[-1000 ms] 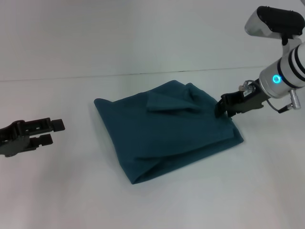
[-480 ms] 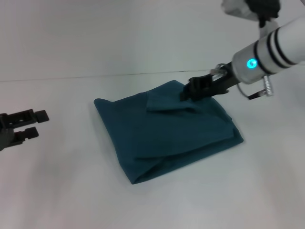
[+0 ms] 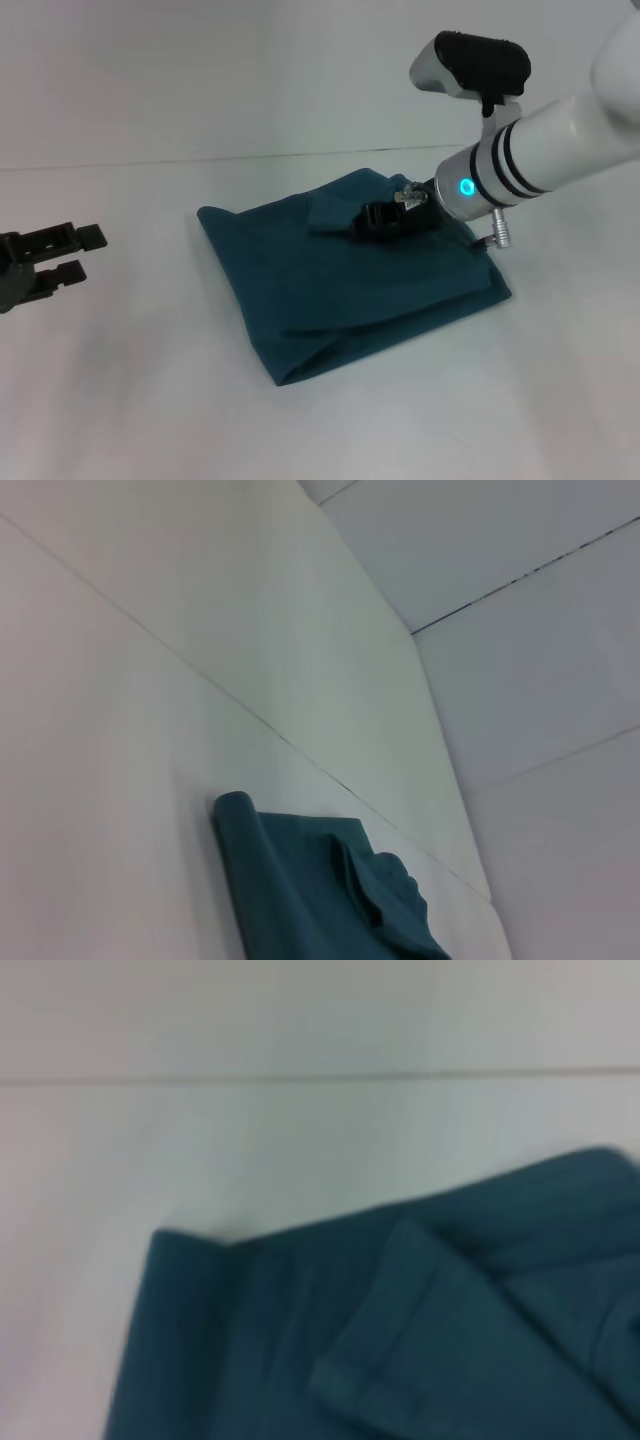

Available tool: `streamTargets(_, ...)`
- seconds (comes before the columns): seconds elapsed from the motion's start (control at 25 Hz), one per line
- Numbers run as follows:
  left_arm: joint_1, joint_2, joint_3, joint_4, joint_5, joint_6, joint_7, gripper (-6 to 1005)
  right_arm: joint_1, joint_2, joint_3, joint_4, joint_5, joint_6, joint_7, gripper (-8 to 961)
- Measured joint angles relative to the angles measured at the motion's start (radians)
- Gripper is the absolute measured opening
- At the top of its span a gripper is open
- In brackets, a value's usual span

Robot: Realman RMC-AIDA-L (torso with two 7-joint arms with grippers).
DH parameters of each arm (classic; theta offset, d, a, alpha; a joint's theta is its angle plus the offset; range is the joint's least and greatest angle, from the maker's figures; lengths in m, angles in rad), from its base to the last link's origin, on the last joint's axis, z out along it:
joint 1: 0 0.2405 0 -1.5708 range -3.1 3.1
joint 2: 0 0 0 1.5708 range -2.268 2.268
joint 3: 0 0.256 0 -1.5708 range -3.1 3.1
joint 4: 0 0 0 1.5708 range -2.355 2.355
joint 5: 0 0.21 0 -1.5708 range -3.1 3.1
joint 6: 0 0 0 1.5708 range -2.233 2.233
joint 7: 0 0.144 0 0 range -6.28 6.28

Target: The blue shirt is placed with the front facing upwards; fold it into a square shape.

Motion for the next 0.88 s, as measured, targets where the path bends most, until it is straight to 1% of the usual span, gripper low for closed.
streamTargets(0.12, -0.006, -0.005, 0.007, -0.008, 0.000, -0.007, 0.003, 757, 0.002, 0.006, -0.012, 0.041, 0.005, 0.128, 0.000, 372)
streamTargets(0.24, -0.012, -0.006, 0.008, -0.024, 0.000, -0.011, 0.006, 757, 0.003, 0.008, -0.016, 0.076, 0.007, 0.301, 0.007, 372)
streamTargets(0.32, -0.012, -0.006, 0.008, -0.028, -0.002, -0.013, 0.006, 757, 0.001, 0.006, -0.015, 0.083, 0.005, 0.396, 0.017, 372)
streamTargets(0.4, -0.013, -0.006, 0.008, -0.028, -0.009, -0.014, 0.006, 757, -0.004, -0.003, -0.009, 0.070, 0.000, 0.442, 0.036, 371)
streamTargets(0.44, -0.013, -0.005, 0.008, -0.029, -0.015, -0.013, 0.007, 758, -0.007, -0.012, -0.006, 0.058, -0.002, 0.436, 0.047, 371)
streamTargets(0.48, -0.013, -0.005, 0.008, -0.029, -0.018, -0.012, 0.007, 758, -0.010, -0.025, -0.002, 0.043, -0.002, 0.408, 0.057, 371)
streamTargets(0.52, -0.013, -0.004, 0.008, -0.029, -0.020, -0.010, 0.007, 758, -0.015, -0.035, -0.002, 0.029, -0.001, 0.367, 0.064, 371)
streamTargets(0.6, -0.013, -0.002, 0.008, -0.029, -0.023, -0.008, 0.007, 758, -0.035, -0.048, 0.005, -0.017, 0.004, 0.277, 0.070, 371)
streamTargets(0.64, -0.012, -0.001, 0.008, -0.029, -0.024, -0.008, 0.007, 758, -0.045, -0.049, 0.008, -0.043, 0.006, 0.247, 0.070, 371)
streamTargets(0.8, -0.006, 0.004, 0.007, -0.029, -0.024, -0.002, 0.007, 758, -0.108, -0.055, 0.019, -0.197, 0.041, 0.035, 0.060, 371)
streamTargets(0.88, -0.005, 0.006, 0.008, -0.025, -0.019, 0.013, 0.015, 758, -0.133, -0.066, 0.020, -0.251, 0.082, -0.078, 0.047, 371)
